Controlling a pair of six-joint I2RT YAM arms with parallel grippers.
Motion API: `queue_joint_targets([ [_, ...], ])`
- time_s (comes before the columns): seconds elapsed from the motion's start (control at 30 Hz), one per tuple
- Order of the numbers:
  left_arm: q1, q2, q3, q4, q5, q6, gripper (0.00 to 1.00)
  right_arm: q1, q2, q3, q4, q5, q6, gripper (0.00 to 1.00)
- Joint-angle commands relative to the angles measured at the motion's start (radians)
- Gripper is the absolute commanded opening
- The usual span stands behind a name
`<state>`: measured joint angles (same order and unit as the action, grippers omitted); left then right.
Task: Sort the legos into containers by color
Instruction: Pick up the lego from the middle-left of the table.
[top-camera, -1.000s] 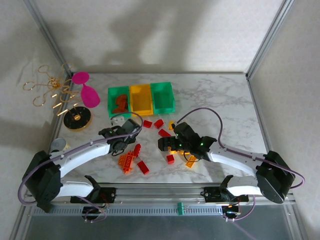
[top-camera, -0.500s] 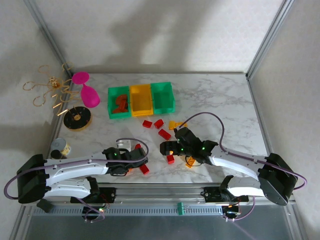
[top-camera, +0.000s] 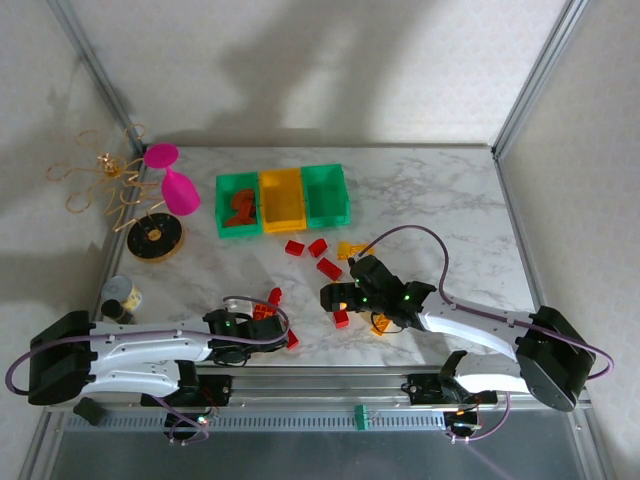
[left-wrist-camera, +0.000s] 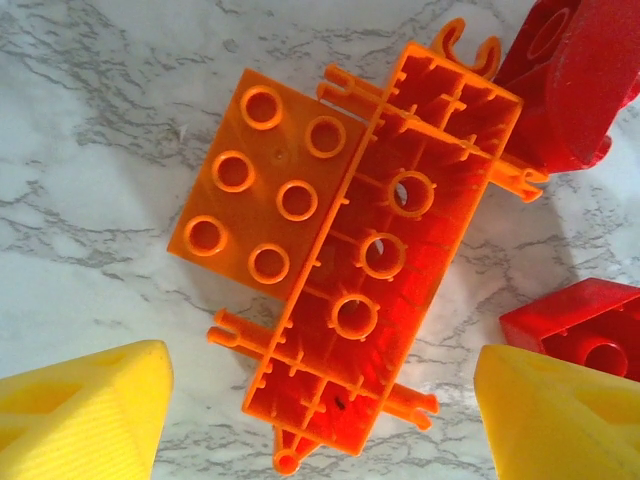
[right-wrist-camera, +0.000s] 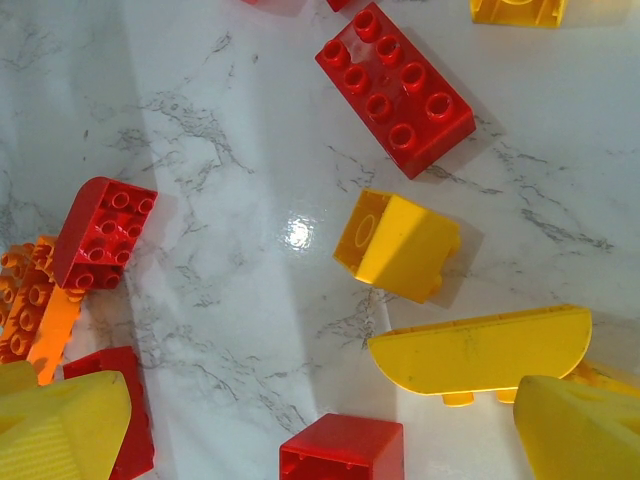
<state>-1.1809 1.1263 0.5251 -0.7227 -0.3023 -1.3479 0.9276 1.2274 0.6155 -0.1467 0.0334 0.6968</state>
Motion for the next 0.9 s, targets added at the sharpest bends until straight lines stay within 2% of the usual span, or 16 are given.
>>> queue_joint_targets([
  [0.0,-0.001,0.018,-0.016,0.032,-0.006,-0.048,0.78,0.01,0.004,-0.002,0.006,0.019,0.012,0.99],
  [0.27,0.007,0.033,-0.047,0.096,0.003,-0.051,0.72,0.009,0.011,0.005,0.005,0.022,0.007,0.99],
  [0.5,0.013,0.042,-0.04,0.095,-0.01,-0.046,0.6,0.01,0.017,0.011,0.006,0.025,0.002,0.99],
  [0.63,0.014,0.031,-0.024,0.061,-0.022,-0.047,0.56,0.01,0.023,0.017,0.002,0.031,-0.005,0.99],
  [0.87,0.014,-0.033,0.018,-0.024,-0.061,-0.058,0.54,0.01,0.029,0.034,0.004,0.035,-0.021,0.99],
])
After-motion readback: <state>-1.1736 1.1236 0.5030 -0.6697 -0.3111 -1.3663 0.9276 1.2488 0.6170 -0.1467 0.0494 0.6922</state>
